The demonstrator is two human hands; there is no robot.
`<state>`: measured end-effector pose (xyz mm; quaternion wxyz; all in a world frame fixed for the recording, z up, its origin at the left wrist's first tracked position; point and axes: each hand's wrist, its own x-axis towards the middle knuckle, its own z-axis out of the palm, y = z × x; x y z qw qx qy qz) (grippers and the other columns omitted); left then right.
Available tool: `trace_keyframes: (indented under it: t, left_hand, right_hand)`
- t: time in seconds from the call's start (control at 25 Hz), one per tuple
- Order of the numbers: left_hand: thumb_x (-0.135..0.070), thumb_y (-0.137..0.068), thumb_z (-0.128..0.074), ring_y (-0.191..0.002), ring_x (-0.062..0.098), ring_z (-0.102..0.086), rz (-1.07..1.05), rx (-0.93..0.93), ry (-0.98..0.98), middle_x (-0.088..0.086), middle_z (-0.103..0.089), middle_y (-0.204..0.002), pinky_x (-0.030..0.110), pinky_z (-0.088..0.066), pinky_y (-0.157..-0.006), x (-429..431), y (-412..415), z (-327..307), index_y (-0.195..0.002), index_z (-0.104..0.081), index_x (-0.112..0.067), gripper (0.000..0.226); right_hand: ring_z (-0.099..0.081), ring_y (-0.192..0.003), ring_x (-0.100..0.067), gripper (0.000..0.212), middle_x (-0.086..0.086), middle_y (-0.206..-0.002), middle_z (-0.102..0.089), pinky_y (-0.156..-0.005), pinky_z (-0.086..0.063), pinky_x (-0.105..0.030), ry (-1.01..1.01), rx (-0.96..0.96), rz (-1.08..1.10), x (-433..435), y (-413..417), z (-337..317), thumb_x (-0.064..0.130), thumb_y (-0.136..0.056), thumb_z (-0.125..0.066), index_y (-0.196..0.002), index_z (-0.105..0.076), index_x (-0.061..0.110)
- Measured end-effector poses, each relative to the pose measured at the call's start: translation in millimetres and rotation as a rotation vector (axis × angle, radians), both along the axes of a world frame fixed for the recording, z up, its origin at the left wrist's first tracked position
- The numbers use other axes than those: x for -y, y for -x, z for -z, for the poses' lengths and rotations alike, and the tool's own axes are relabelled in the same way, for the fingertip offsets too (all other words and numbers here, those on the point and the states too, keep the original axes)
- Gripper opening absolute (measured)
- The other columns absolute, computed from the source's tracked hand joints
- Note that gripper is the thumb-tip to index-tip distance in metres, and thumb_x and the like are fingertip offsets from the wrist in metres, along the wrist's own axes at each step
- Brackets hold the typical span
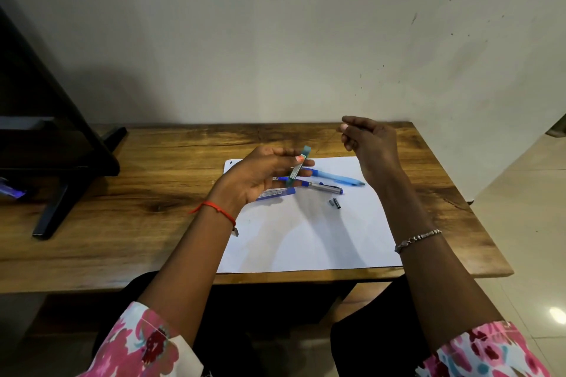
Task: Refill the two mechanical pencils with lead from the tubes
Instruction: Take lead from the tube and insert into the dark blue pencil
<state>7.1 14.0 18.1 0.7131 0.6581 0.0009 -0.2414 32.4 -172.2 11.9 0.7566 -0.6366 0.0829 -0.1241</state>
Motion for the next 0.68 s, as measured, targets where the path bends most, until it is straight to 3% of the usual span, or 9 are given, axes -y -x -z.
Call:
trace_keyframes:
  t: [0.16, 0.4, 0.6, 0.68]
  left_hand:
    - [-0.008, -0.087, -0.057, -0.089, 0.018, -0.071, -0.005, -0.045, 0.136, 0.006, -0.074, -0.093, 0.031, -0.058, -0.079, 1, 0, -2, -0.099, -0.067, -0.011, 0.016]
    - [-0.006, -0.084, -0.060, -0.073, 0.010, -0.071, -0.033, -0.023, 0.061, -0.002, -0.075, -0.075, 0.023, -0.057, -0.070, 5, 1, -1, -0.091, -0.069, -0.009, 0.012]
    - [-0.008, -0.083, -0.062, -0.072, 0.006, -0.070, -0.097, 0.040, -0.011, -0.006, -0.074, -0.073, 0.026, -0.054, -0.081, 4, -1, 2, -0.089, -0.070, -0.010, 0.010]
    - [-0.008, -0.083, -0.063, -0.070, 0.006, -0.070, -0.130, 0.065, -0.026, -0.004, -0.073, -0.076, 0.025, -0.054, -0.079, 4, -1, 1, -0.093, -0.070, -0.009, 0.012]
  right_hand:
    - [-0.052, -0.052, -0.013, 0.017, -0.012, -0.072, -0.059, -0.047, -0.040, -0.018, -0.053, -0.013, -0.097, -3, 2, 0, -0.012, -0.082, -0.058, -0.086, -0.064, 0.004]
    - [-0.056, -0.050, -0.011, 0.019, -0.004, -0.061, -0.062, -0.048, -0.044, -0.018, 0.032, -0.004, -0.234, -15, 5, -1, -0.012, -0.082, -0.059, -0.081, -0.066, 0.006]
    - [-0.067, -0.058, -0.010, 0.027, -0.012, -0.079, -0.063, -0.058, -0.054, -0.019, 0.018, -0.037, -0.342, -9, 6, -4, -0.014, -0.093, -0.035, -0.088, -0.059, -0.002]
    - [-0.069, -0.059, -0.012, 0.023, -0.017, -0.081, -0.062, -0.061, -0.056, -0.020, 0.050, -0.033, -0.318, -6, 6, -5, -0.009, -0.096, -0.032, -0.091, -0.054, -0.002]
